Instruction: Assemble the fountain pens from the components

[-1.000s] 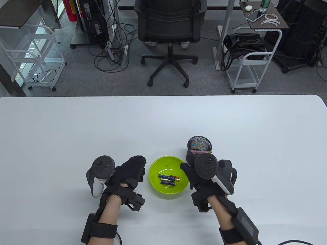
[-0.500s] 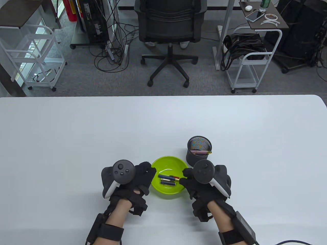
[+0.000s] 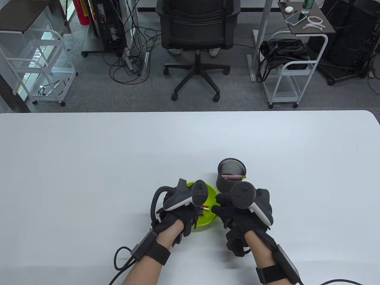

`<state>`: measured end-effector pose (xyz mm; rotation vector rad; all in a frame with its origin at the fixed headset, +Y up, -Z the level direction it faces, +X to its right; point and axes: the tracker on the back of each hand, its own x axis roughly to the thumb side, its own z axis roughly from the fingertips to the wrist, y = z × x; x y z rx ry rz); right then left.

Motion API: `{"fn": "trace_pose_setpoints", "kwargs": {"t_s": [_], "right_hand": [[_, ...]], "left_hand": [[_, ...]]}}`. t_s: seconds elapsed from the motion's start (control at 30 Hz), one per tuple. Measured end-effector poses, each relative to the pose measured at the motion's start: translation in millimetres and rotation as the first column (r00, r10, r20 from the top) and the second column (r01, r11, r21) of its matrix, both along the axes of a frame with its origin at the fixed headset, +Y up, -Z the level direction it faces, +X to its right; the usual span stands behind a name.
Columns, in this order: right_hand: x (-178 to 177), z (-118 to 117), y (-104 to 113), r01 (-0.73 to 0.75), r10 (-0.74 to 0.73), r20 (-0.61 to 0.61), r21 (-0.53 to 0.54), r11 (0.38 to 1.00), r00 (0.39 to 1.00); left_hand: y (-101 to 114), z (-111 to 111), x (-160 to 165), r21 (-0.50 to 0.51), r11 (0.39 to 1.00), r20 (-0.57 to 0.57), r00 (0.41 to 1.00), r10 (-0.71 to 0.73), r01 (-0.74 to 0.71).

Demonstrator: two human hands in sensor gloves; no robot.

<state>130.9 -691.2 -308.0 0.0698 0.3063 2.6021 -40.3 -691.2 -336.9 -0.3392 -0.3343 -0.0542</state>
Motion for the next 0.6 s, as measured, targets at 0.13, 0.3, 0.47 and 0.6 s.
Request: {"fn": "trace_pose_setpoints", "kwargs": {"t_s": [0.13,0.3,0.47,0.6], "right_hand": [[3,-1,0,0.028,-0.028,0.014,-0.005,1.0,1.0],[2,-1,-1,0.033,-0.033,0.008,-0.021,0.999,0.999],[2,-2,-1,0.039,-0.039,0.004,-0.031,0.999,0.999],[2,-2,-1,0.04,-0.04,0.003,-0.031,0.999,0.999]], "left_hand": [[-6,-9,9,0.025,0.994,0.009,0.994,-0.111,0.111],[-13,-12,12,-0.007,0.991,-0.013,0.991,-0.136,0.136],[-12,-12,15,0.025,0.986,0.021,0.986,-0.168,0.167],[-13,-12,17,0.037,0.985,0.014,0.985,-0.17,0.169]]}}
